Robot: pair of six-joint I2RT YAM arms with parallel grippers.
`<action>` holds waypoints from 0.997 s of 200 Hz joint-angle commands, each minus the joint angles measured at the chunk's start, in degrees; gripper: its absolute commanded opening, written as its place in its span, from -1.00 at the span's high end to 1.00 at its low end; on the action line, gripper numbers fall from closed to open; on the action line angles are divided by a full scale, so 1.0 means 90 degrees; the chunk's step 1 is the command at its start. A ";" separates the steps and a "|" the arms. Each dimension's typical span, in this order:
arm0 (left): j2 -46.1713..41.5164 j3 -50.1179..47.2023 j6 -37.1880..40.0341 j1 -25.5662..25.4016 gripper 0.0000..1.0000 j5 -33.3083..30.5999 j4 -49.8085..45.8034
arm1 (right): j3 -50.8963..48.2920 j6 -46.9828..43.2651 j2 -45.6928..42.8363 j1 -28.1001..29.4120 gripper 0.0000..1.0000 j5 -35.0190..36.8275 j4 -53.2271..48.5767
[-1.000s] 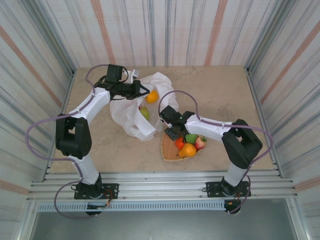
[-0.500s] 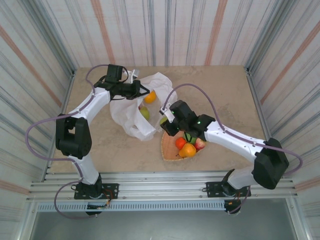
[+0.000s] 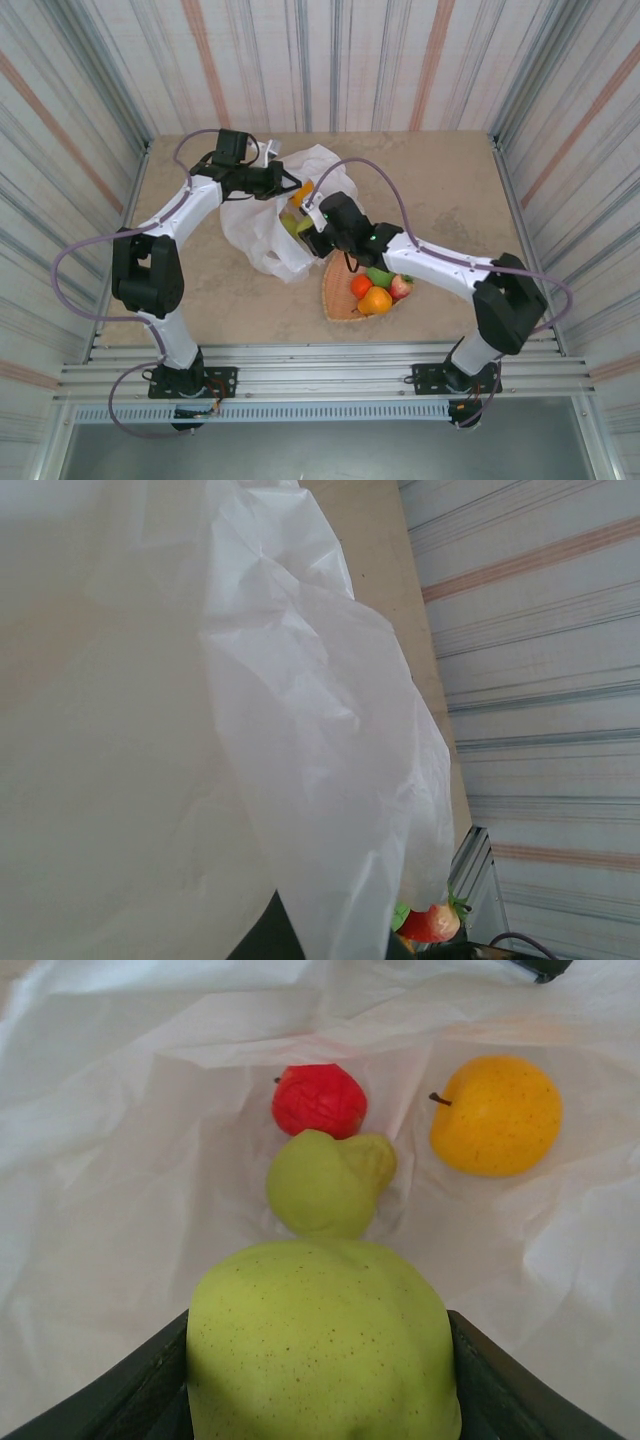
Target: Place the fruits into the plastic bag
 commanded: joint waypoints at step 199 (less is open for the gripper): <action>-0.0090 0.0120 -0.0076 -0.0046 1.00 0.0211 0.0047 | 0.0500 0.1886 0.2933 -0.0119 -0.12 0.1194 0.4358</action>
